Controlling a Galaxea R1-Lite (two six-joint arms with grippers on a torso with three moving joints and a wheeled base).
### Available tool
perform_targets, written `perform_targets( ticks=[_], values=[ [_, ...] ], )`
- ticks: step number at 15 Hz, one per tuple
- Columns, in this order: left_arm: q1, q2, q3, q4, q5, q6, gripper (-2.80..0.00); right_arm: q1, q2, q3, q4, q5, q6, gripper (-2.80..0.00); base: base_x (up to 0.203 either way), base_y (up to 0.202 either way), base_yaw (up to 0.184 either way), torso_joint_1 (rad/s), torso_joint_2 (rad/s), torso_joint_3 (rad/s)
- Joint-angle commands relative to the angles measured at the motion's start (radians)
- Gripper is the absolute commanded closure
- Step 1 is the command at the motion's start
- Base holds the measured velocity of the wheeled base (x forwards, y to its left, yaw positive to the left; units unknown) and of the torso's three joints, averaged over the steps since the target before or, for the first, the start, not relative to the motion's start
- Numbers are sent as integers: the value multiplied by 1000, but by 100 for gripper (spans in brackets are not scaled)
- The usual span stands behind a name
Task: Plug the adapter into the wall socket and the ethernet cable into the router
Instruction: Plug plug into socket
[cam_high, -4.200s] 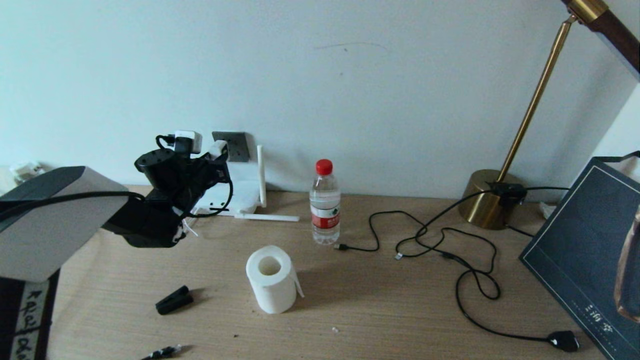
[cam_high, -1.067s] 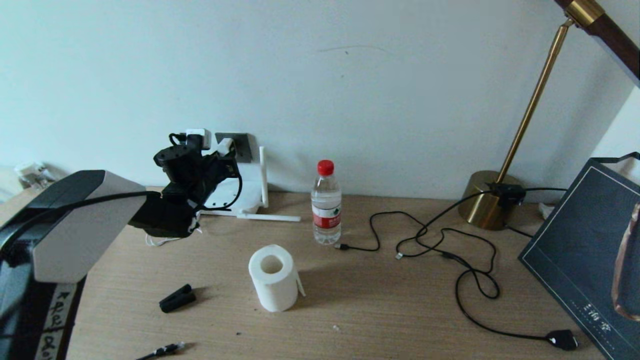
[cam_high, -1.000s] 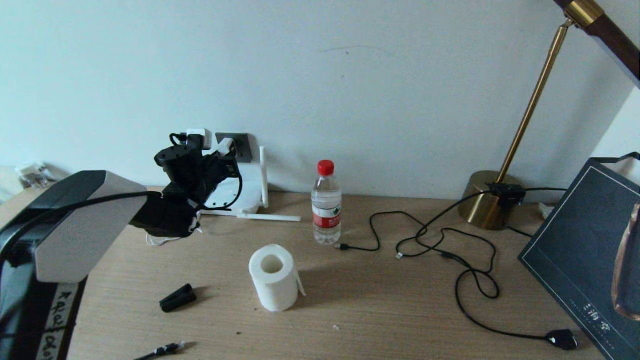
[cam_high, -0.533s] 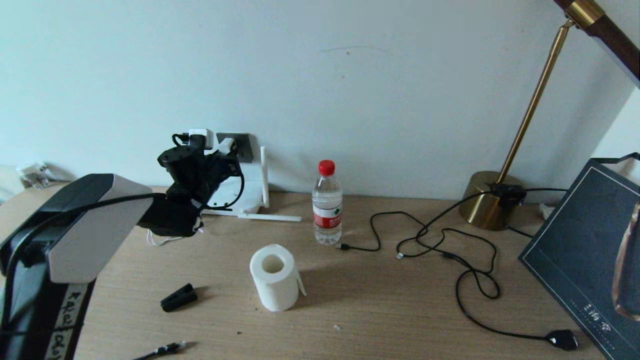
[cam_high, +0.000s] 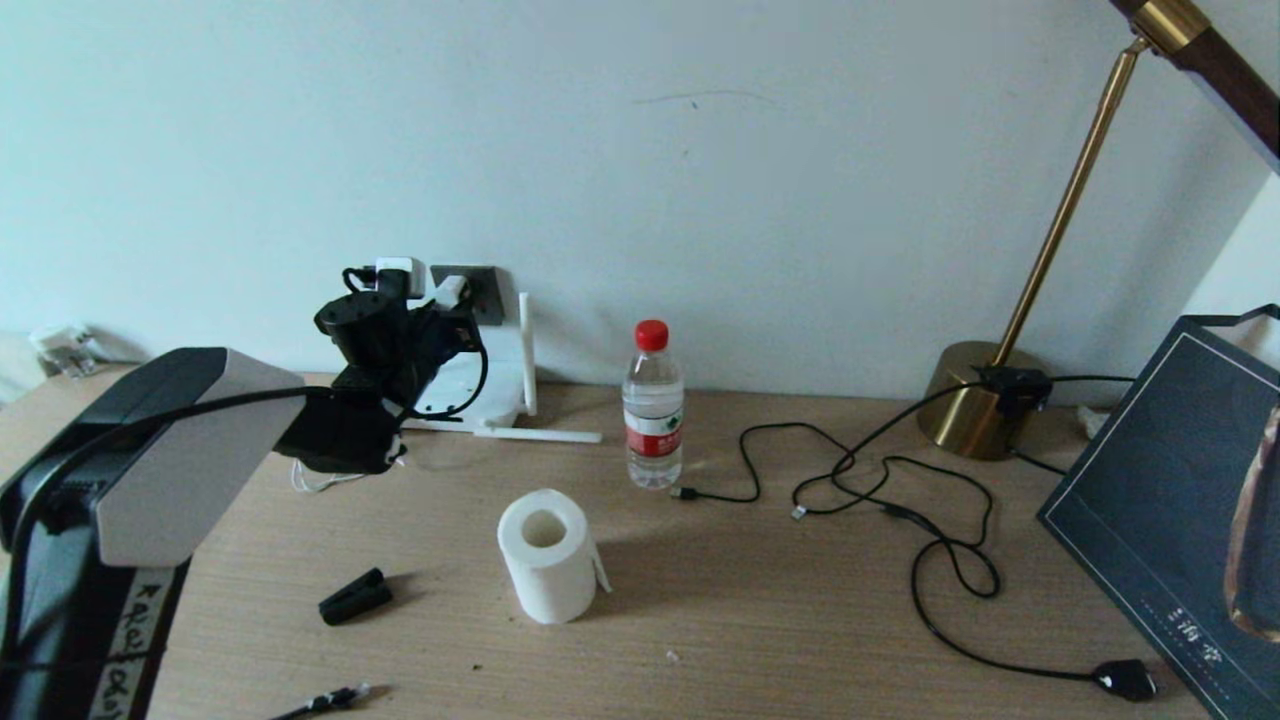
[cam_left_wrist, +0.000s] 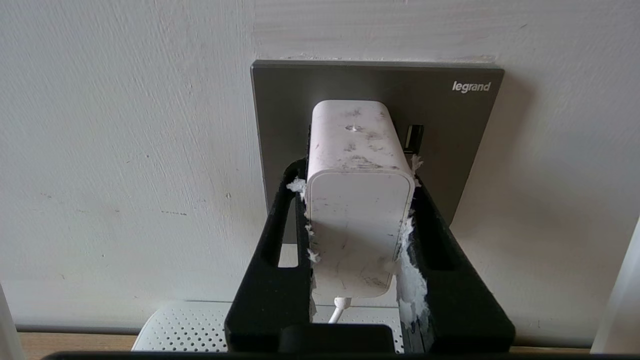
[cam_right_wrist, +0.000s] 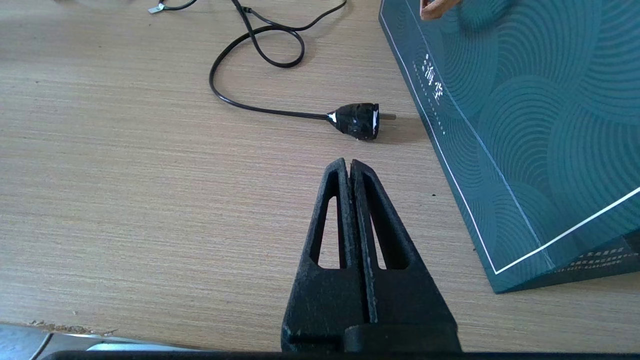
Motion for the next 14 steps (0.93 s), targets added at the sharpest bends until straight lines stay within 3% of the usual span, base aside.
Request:
perform_targets(
  ticks=[1,6,7,14],
  values=[
    [0,2,2,0,1,1,0,0,0,0,1,0,1,0,0,0,0,0,0,0],
    [0,2,8,0,1,1,0,0,0,0,1,0,1,0,0,0,0,0,0,0],
    [0,2,7,-1,0,-1,-280,0,0,0,1,0,0,0,0,0,0,0,0,0],
    [0,-10,36,-13,0,-1,-280,0,0,0,1,0,1,0,0,0,0,0,0,0]
  ],
)
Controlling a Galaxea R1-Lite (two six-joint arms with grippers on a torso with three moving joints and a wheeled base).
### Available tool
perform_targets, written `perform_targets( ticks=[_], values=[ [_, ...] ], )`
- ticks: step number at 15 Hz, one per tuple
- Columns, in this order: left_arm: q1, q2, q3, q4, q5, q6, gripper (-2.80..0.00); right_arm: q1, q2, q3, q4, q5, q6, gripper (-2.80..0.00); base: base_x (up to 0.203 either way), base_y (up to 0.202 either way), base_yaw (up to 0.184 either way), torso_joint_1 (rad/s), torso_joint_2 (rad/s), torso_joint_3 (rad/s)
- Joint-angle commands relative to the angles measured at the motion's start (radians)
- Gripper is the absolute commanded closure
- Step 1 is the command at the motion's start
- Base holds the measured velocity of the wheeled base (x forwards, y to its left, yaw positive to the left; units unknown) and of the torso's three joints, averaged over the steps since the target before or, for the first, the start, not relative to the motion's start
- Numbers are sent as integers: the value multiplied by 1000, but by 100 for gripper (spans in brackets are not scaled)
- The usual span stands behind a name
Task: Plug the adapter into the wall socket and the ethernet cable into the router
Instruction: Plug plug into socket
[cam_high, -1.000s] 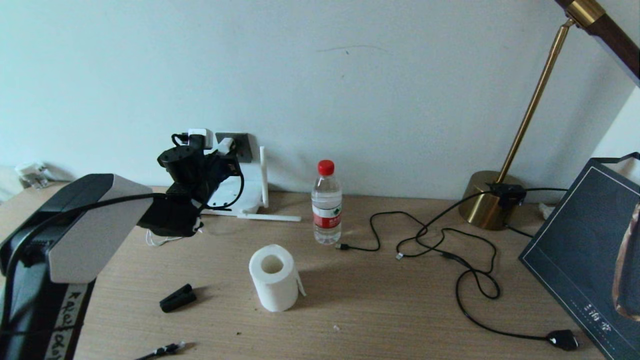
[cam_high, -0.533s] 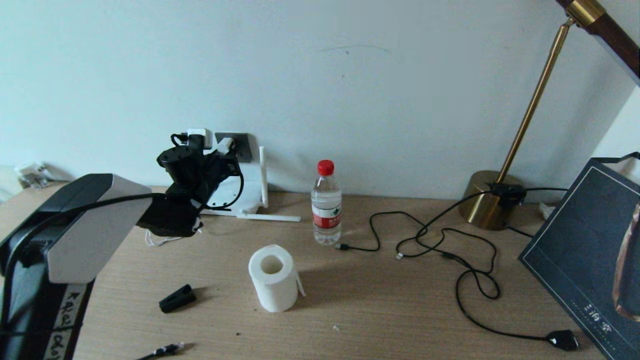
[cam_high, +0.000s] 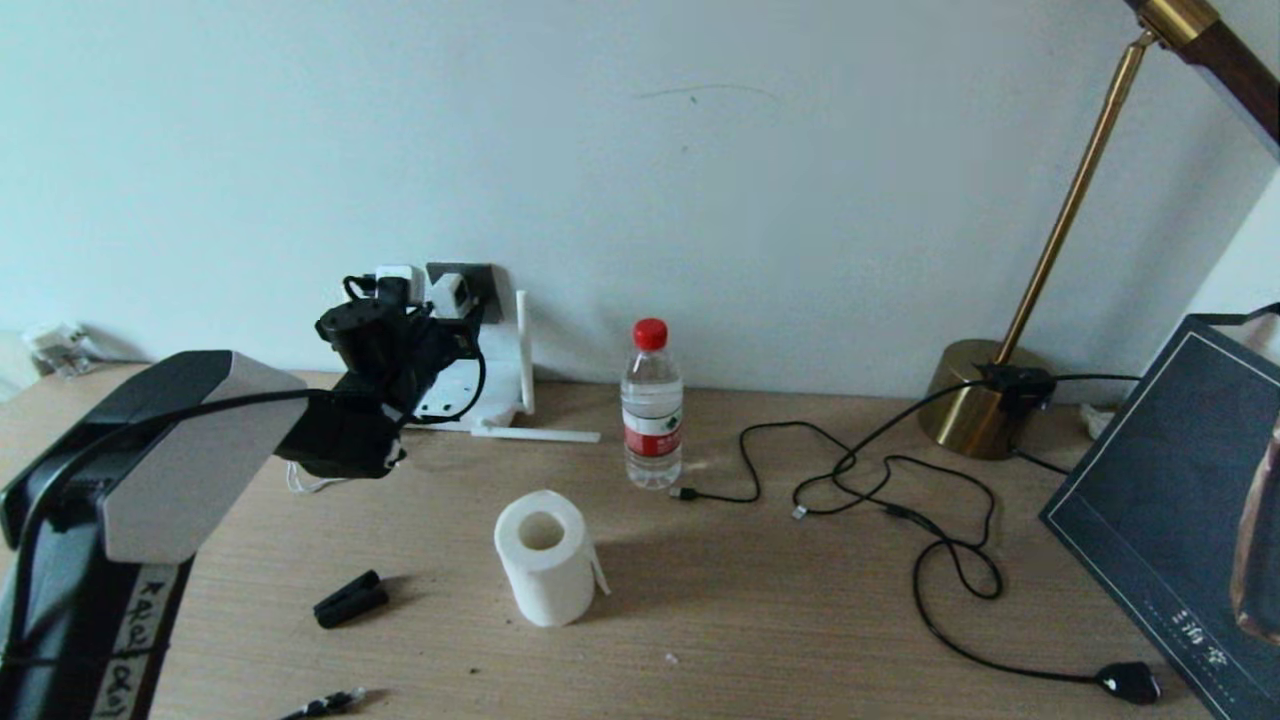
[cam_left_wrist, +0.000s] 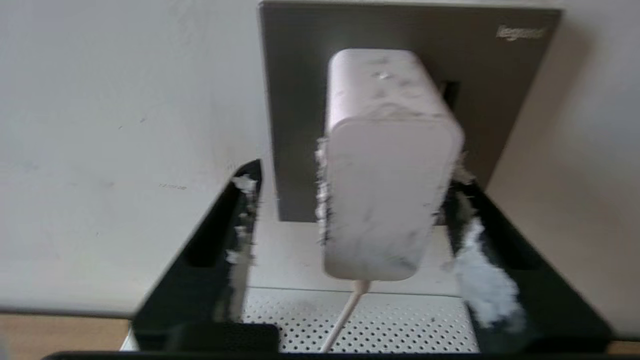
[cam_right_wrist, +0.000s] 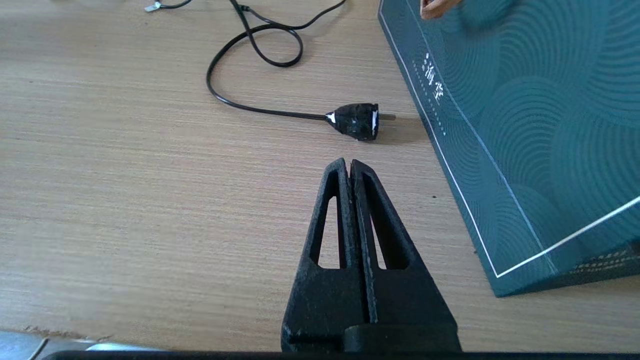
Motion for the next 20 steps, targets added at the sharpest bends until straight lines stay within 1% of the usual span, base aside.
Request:
perform_targets(
  ticks=[1,9,14,15,17,20],
  values=[
    [-1,-8,14,-18,0,0,-280,0,0,0,2,0,-2,0,0,0,0,0,0,0],
    [-1,-21,40,-23,1,0,-280,0,0,0,2,0,0,0,0,0,0,0,0,0],
    [-1,-36,105,-62,0,2,-280,0,0,0,2,0,0,0,0,0,0,0,0,0],
    [-1,-49,130,-70,-1,2,-280,0,0,0,2,0,-1,0,0,0,0,0,0,0],
    [-8,-109,231,-77,-10,1,-280,0,0,0,2,0,-1,0,0,0,0,0,0,0],
    [-31,-248,409,-80,-62,2,-280,0,0,0,2,0,0,0,0,0,0,0,0,0]
  ],
)
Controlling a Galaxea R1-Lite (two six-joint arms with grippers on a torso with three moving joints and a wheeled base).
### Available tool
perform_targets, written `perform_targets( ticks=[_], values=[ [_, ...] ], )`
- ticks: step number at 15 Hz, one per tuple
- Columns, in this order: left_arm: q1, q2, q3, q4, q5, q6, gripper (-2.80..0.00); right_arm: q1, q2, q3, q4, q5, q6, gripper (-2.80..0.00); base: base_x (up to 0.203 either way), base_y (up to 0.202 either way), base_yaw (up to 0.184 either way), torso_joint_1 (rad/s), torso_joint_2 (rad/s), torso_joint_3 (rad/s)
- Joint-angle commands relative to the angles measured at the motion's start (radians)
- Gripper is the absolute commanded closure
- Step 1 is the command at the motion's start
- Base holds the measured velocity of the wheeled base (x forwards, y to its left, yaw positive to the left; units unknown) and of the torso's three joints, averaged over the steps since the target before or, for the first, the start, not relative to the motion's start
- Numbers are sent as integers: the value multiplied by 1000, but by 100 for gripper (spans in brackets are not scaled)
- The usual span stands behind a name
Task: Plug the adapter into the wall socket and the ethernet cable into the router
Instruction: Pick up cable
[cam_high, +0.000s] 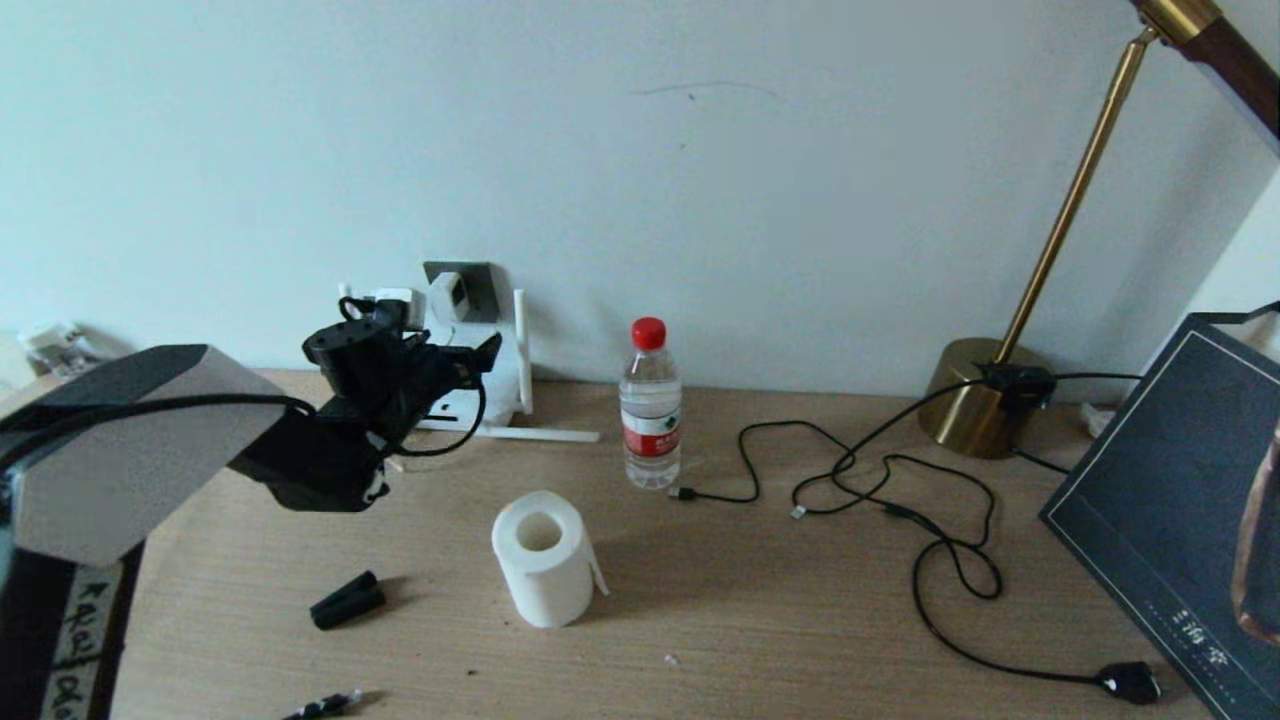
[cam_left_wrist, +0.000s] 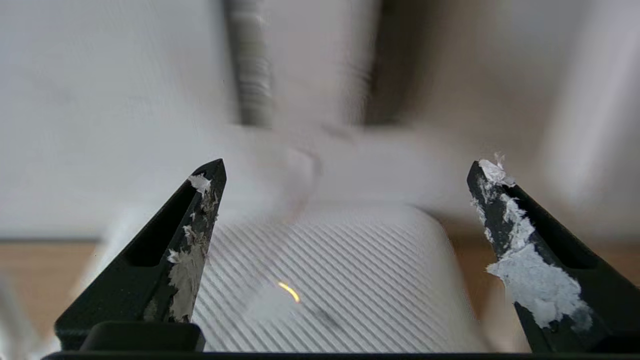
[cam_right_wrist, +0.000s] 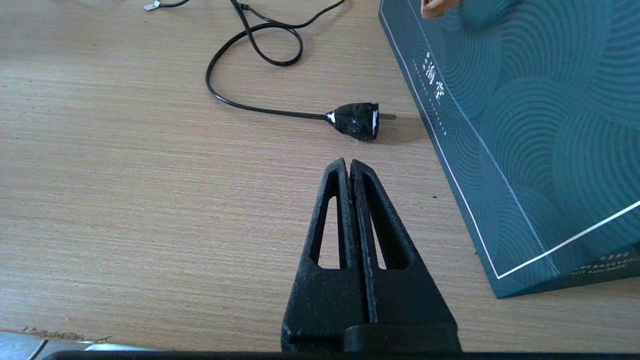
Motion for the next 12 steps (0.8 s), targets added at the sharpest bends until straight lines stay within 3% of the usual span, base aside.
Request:
perform_targets(
  ticks=[1,9,12],
  values=[
    [-17,-142,132,-11,-22,3,-280,0,1,0,1,0,-1,0,0,0,0,0,0,0],
    [-18,-588,543,4,-37,44,-280,0,0,0,1,0,-1,0,0,0,0,0,0,0],
    [-9,-827,676,181,-83,53,-280,0,0,0,1,0,0,0,0,0,0,0,0,0]
  ],
)
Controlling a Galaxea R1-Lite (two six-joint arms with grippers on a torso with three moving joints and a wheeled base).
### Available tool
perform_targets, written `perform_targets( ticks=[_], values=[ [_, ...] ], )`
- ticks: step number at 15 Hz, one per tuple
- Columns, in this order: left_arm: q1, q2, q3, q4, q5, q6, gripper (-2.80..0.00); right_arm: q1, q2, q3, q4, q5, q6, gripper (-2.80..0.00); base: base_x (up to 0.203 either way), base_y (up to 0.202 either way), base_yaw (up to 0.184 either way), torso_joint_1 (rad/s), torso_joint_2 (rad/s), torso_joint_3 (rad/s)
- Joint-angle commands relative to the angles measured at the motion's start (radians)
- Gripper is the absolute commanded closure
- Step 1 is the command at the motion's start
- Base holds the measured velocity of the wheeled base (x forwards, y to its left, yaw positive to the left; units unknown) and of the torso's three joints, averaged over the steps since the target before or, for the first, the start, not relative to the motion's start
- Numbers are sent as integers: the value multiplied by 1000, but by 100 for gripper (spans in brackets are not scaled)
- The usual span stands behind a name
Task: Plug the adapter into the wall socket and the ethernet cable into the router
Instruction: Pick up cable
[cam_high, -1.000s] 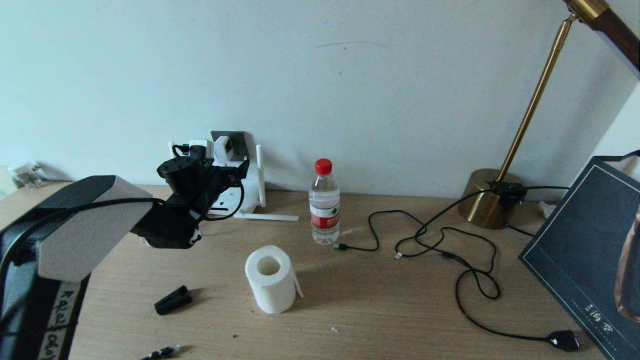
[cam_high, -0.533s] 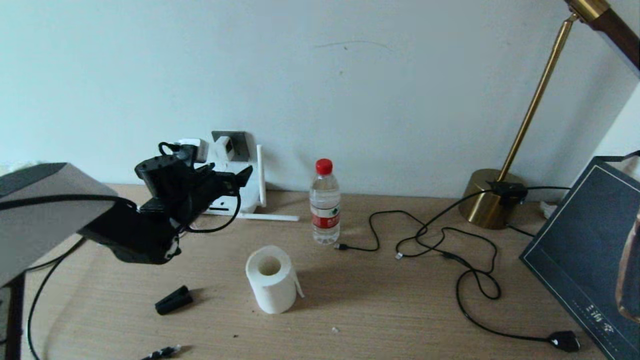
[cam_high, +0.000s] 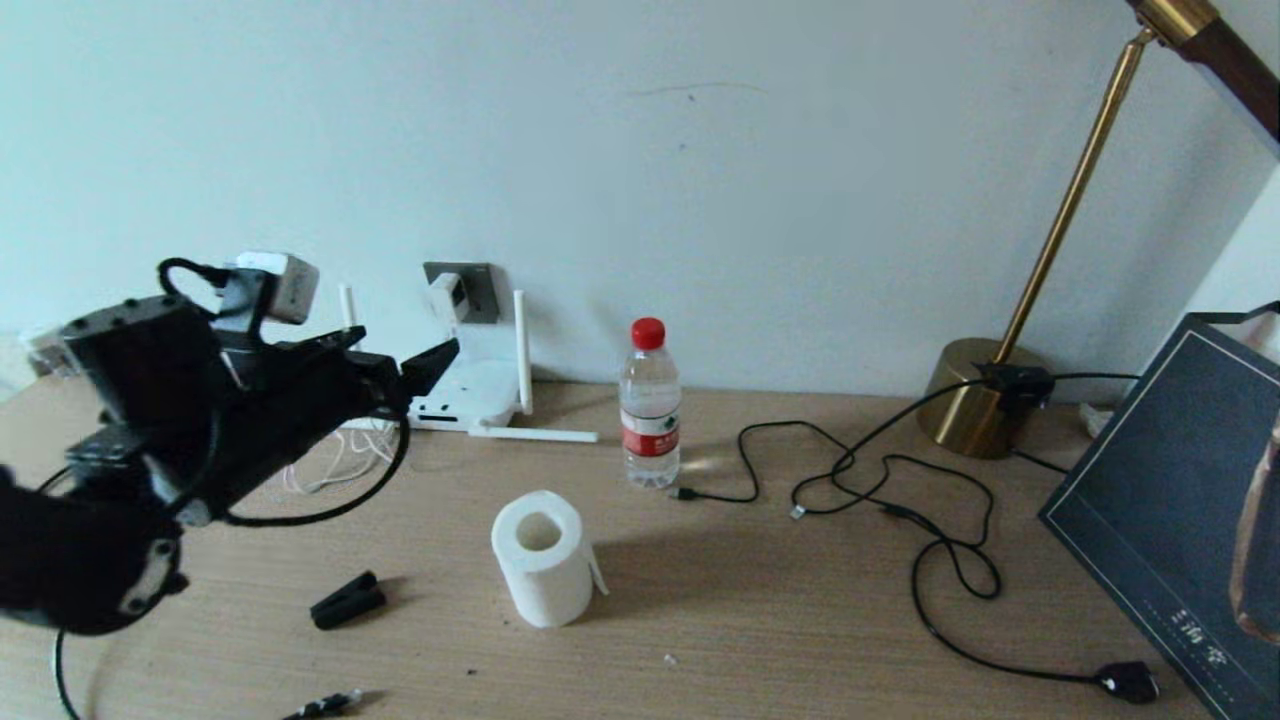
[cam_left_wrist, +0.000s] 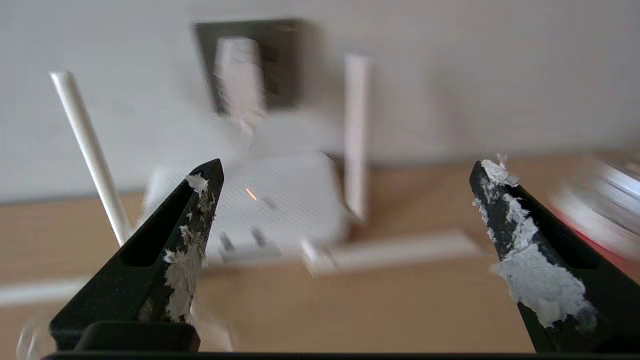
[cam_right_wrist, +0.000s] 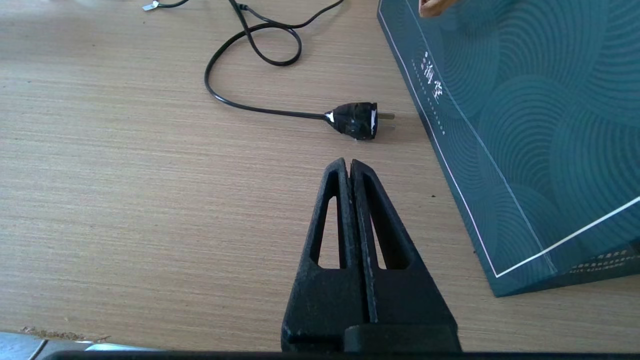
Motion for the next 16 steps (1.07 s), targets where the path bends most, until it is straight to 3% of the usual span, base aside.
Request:
perform_targets(
  ticks=[1,2,3,6,9,10,12,15,16],
  values=[
    [15,-262,105,153,-36,24,-280,0,0,0,1,0,0,0,0,0,0,0,0,0],
    [33,-330,144,234,-61,60,-280,0,1,0,1,0,-1,0,0,0,0,0,0,0],
    [59,-393,175,333,-86,119,0,0,0,0,1,0,-1,0,0,0,0,0,0,0],
    [129,-544,203,755,-123,363,0,0,0,0,1,0,0,0,0,0,0,0,0,0],
    [138,-661,208,1115,-158,697,0,0,0,0,1,0,-1,0,0,0,0,0,0,0],
    [134,-677,208,1190,-165,769,0,0,1,0,1,0,0,0,0,0,0,0,0,0],
    [131,-670,210,1260,-176,868,0,0,1,0,1,0,0,0,0,0,0,0,0,0],
    [132,-628,186,1405,-226,940,0,0,1,0,1,0,-1,0,0,0,0,0,0,0],
    [133,-595,174,1419,-229,965,-280,0,1,0,1,0,0,0,0,0,0,0,0,0]
  ],
)
